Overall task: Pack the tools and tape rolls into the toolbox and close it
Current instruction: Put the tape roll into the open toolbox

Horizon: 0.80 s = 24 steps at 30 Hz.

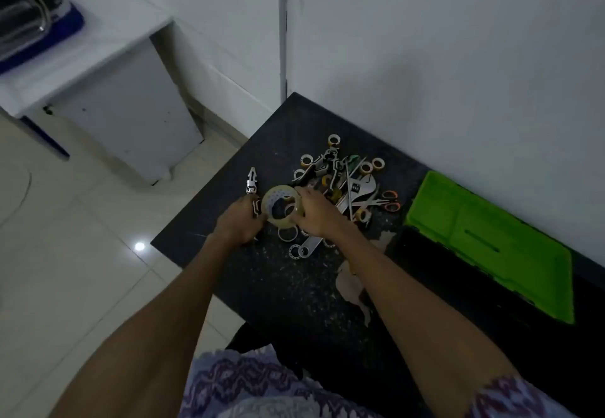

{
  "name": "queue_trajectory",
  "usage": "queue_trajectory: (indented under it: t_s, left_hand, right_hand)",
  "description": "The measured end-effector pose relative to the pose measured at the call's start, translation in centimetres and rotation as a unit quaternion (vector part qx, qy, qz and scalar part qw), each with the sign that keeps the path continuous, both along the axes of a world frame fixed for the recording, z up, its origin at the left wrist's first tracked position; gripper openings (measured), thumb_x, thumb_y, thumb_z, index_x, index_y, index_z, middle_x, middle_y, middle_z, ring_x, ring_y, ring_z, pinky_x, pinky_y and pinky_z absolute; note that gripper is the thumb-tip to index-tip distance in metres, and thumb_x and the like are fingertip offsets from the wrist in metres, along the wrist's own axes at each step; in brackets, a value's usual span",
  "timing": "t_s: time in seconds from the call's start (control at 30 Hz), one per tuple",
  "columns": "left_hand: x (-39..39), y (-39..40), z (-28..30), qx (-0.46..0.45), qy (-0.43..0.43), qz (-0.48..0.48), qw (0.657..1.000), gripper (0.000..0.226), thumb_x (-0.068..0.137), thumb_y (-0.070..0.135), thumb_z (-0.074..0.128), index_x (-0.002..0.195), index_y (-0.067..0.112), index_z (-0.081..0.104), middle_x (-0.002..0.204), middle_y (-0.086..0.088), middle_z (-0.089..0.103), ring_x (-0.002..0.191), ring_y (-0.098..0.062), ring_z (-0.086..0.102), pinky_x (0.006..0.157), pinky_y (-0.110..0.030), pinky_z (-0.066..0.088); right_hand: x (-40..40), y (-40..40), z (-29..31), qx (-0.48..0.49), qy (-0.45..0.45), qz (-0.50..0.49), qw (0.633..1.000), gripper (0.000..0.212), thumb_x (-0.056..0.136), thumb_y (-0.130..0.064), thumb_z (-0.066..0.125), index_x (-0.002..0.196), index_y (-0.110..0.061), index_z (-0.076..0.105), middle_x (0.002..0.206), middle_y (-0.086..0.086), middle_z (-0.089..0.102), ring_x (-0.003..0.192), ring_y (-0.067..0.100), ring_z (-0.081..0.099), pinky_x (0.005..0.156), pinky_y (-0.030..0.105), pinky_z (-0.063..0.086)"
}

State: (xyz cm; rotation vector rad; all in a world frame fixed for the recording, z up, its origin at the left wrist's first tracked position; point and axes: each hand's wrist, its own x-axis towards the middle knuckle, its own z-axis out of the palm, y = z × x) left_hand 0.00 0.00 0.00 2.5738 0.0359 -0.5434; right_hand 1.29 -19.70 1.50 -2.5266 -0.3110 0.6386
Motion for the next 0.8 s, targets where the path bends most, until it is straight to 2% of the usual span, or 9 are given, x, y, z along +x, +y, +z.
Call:
queue_trajectory:
  t_s: [0.2, 0.33, 0.5, 0.6, 0.8]
  left_hand:
    - [0.7, -0.8, -0.9, -0.043, 0.024, 0.05, 0.998, 0.051, 0.091, 0.034, 0.059, 0.135, 0.011, 0.046, 0.132, -0.013, 0.056, 0.118, -0.031, 0.054, 0.092, -0.039, 0.045]
    - [0.5, -0.9, -1.8, -0.073, 0.032, 0.064, 0.995, 0.05, 0.092, 0.032, 0.059, 0.135, 0.012, 0.045, 0.133, -0.012, 0.056, 0.118, -0.031, 0.055, 0.094, -0.04, 0.046]
    - [0.3, -0.3, -2.6, -0.09, 0.044, 0.112, 0.989, 0.059, 0.089, 0.037, 0.062, 0.139, 0.013, 0.042, 0.129, -0.011, 0.06, 0.113, -0.028, 0.059, 0.093, -0.041, 0.05]
    - [0.3, 0.2, -2.8, -0.108, 0.03, 0.132, 0.985, 0.052, 0.089, 0.043, 0.061, 0.131, 0.016, 0.049, 0.122, -0.007, 0.064, 0.106, -0.023, 0.062, 0.091, -0.042, 0.052]
    - [-0.1, 0.4, -1.5, -0.147, -0.048, 0.142, 0.978, 0.031, 0.095, 0.05, 0.047, 0.115, 0.028, 0.057, 0.104, 0.007, 0.063, 0.088, -0.007, 0.059, 0.071, -0.025, 0.045]
  right_hand:
    - [1.7, 1.5, -2.0, -0.011, 0.028, -0.002, 1.0, 0.102, 0.08, -0.041, 0.077, 0.155, -0.008, 0.016, 0.158, 0.011, 0.024, 0.145, 0.028, 0.024, 0.115, 0.042, 0.032]
    - [2.2, 2.4, -3.4, -0.017, 0.011, -0.002, 1.0, 0.112, 0.074, -0.04, 0.083, 0.156, -0.01, 0.014, 0.156, 0.012, 0.024, 0.145, 0.029, 0.024, 0.115, 0.045, 0.032]
    - [2.4, 3.3, -4.1, -0.014, 0.007, -0.006, 1.0, 0.113, 0.072, -0.048, 0.082, 0.154, -0.008, 0.016, 0.151, 0.013, 0.028, 0.142, 0.03, 0.026, 0.115, 0.043, 0.032]
    - [2.3, 3.2, -4.0, 0.003, -0.005, -0.01, 1.0, 0.112, 0.067, -0.046, 0.086, 0.151, -0.009, 0.023, 0.146, 0.011, 0.034, 0.138, 0.029, 0.032, 0.111, 0.043, 0.037]
    - [1.6, 1.2, -2.4, 0.059, -0.023, -0.027, 0.998, 0.107, 0.065, -0.041, 0.086, 0.149, -0.009, 0.028, 0.143, 0.011, 0.038, 0.135, 0.026, 0.035, 0.108, 0.035, 0.035]
